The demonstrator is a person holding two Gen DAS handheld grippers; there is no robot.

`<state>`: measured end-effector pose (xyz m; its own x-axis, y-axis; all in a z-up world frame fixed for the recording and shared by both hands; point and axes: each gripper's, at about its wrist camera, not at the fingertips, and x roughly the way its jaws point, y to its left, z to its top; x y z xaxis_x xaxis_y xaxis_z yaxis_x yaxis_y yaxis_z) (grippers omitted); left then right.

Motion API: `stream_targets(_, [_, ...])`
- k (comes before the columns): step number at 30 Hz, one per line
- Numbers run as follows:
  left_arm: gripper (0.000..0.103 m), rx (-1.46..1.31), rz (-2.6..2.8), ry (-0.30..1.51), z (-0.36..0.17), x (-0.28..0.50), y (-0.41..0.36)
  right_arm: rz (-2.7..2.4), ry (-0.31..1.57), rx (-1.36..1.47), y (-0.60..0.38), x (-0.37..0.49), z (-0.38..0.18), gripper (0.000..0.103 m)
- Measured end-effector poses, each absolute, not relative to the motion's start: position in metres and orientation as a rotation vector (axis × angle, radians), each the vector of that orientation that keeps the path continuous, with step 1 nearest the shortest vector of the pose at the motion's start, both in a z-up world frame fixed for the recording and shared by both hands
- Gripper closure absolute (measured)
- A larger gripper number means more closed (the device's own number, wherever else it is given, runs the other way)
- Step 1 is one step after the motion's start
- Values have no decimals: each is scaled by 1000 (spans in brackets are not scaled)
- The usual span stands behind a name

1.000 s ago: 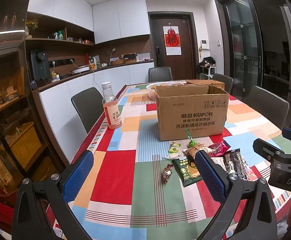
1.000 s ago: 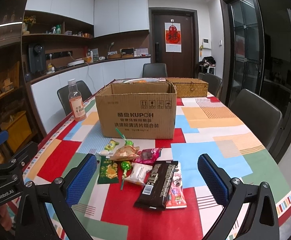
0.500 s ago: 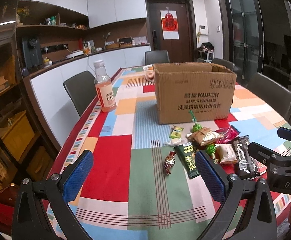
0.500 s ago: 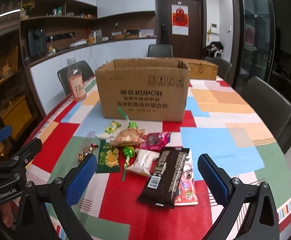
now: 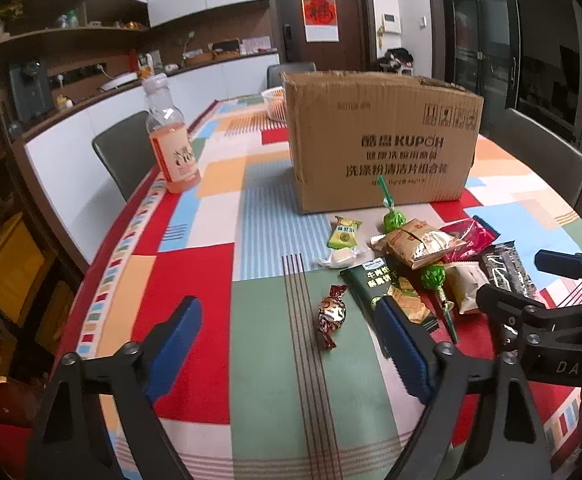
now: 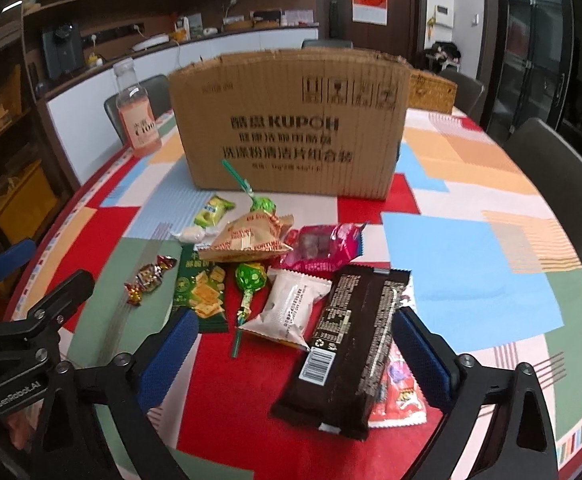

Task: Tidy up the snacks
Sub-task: 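Grasp the wrapped candy with the left tool while the right tool grasps the white snack pack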

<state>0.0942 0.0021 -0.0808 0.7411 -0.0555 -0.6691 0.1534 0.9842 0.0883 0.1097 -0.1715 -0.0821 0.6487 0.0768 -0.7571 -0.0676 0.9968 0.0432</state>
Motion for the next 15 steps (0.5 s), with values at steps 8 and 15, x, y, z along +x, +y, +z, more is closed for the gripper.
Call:
stream_targets(8, [40,167,-160,827,-105,123,-6,129,944,40,-169,135,-102,30])
stream_targets(15, [52,140,-219,913,-119,137,-13,132,958,32,-169,145,-110,40])
